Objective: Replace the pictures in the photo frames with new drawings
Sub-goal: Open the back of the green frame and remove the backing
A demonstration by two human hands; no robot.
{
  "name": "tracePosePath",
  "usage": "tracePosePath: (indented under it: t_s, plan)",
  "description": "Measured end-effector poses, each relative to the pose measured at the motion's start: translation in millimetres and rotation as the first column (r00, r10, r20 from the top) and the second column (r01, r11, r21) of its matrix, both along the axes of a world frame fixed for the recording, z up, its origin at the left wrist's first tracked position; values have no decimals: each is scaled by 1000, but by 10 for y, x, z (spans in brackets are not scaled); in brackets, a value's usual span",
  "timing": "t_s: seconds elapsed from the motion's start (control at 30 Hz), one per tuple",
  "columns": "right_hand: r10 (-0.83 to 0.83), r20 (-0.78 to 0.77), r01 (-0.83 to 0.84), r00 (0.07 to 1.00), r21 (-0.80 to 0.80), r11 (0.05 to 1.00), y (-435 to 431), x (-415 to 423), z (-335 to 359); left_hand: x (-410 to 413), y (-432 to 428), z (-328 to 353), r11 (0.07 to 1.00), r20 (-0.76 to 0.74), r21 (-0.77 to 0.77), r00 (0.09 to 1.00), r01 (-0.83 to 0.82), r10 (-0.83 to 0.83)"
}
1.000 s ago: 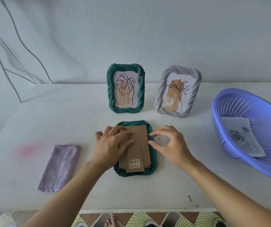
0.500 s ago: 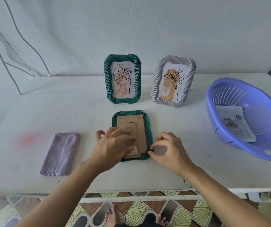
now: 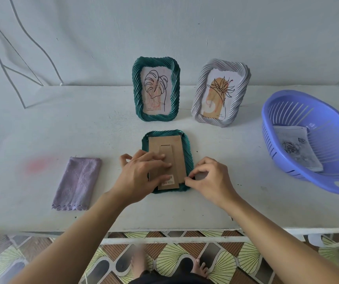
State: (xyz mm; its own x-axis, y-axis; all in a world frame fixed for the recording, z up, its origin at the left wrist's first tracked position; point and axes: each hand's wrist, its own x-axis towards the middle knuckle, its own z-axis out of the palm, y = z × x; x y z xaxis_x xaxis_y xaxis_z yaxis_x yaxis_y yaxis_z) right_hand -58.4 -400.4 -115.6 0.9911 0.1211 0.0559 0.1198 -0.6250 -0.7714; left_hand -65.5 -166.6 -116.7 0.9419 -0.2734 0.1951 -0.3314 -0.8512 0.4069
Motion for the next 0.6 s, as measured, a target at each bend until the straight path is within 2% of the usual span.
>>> tracePosePath:
  t_s: [0.2, 0.5, 0.6]
  plan:
    - [-48, -51, 49, 998, 6, 999, 35, 17, 5, -5, -9, -10, 1000, 2, -9, 1000, -16, 16]
    - [24, -195, -10, 981, 71, 997, -62, 74, 55, -11, -10, -14, 1000, -5, -18, 1000, -25, 25]
    - [35, -169, -24, 985, 66, 998, -73, 79, 97, -20, -1, -12, 1000, -36, -18, 999, -16, 16]
